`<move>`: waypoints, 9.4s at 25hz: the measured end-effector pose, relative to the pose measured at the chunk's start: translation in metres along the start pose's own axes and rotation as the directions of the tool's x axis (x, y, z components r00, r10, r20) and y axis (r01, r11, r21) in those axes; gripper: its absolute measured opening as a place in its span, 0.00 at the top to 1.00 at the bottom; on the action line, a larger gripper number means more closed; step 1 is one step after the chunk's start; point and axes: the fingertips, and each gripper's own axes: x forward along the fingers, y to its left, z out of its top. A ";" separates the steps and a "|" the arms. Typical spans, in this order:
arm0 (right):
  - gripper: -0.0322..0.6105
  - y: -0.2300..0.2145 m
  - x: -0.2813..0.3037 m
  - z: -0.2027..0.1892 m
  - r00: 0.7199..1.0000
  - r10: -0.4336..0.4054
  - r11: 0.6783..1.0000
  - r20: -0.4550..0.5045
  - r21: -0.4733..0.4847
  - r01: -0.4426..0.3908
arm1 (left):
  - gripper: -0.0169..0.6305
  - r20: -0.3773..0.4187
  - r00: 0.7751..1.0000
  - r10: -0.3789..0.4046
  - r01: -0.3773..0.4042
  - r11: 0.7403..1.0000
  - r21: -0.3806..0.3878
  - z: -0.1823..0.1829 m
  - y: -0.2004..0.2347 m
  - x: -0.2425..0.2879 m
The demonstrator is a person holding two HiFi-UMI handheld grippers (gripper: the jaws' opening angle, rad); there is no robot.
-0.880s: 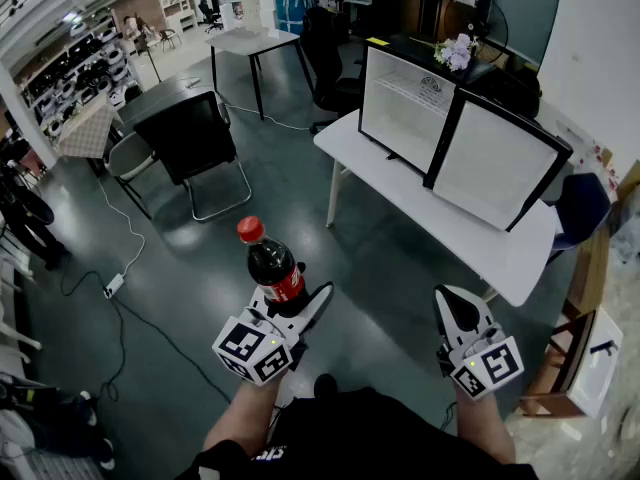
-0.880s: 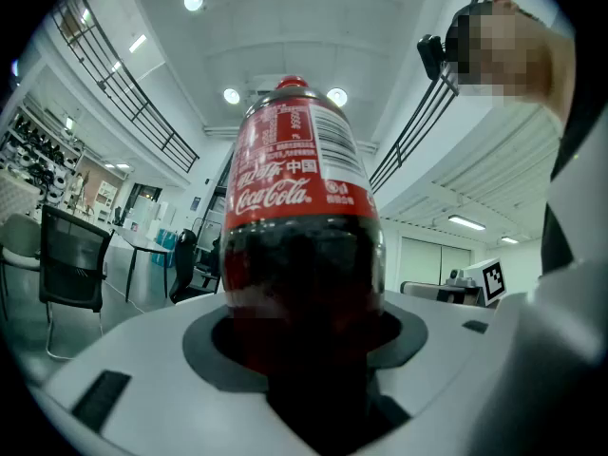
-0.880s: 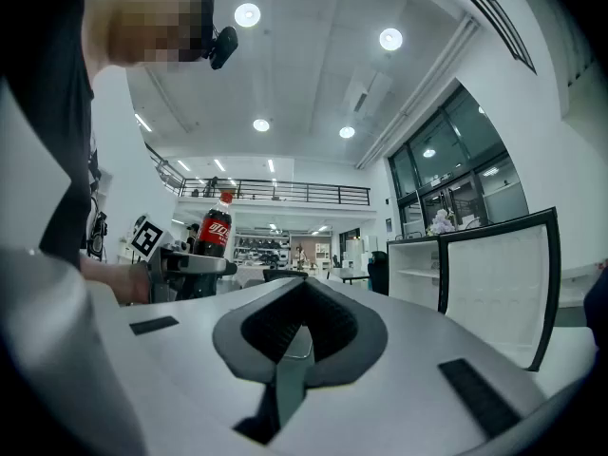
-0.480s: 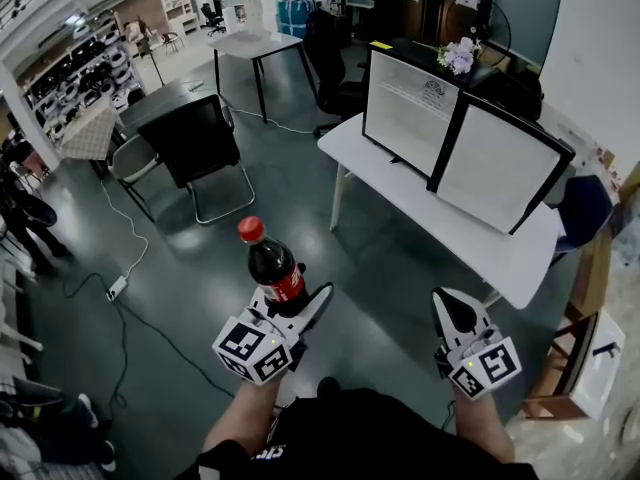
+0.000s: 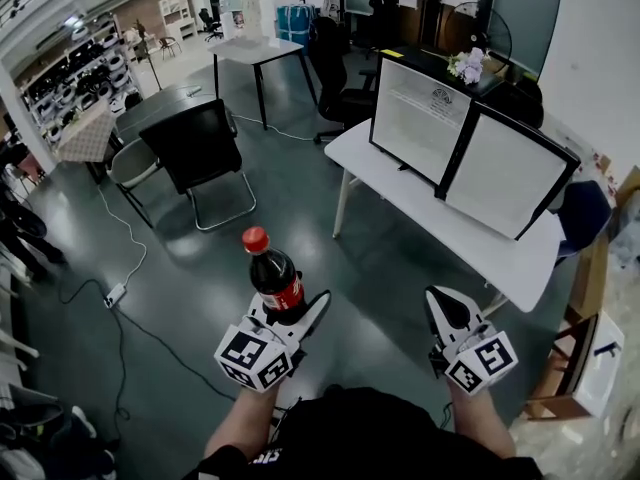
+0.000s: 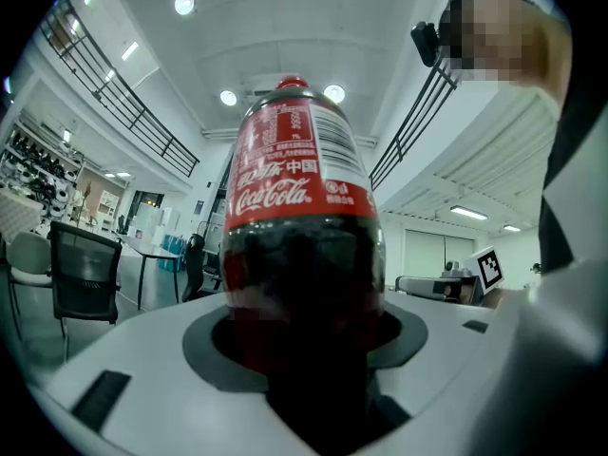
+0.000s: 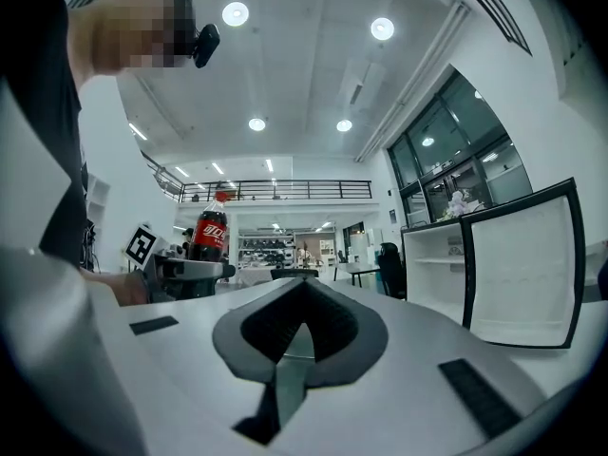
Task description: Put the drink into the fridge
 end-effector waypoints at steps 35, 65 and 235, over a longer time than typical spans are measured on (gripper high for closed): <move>0.93 -0.180 0.203 -0.042 0.991 0.125 0.972 -0.051 0.208 -0.112 | 0.56 -0.057 0.995 0.079 -0.087 0.985 -0.149 -0.019 0.161 0.194; 0.93 -0.359 0.364 -0.044 0.993 -0.050 0.985 -0.104 0.159 0.066 | 0.56 -0.022 0.997 -0.079 0.074 0.980 -0.182 -0.005 0.334 0.427; 0.93 -0.462 0.401 -0.150 0.493 -0.846 0.351 -0.203 0.484 0.801 | 0.53 -0.961 0.156 -0.228 0.979 -0.094 0.182 -0.333 0.262 0.822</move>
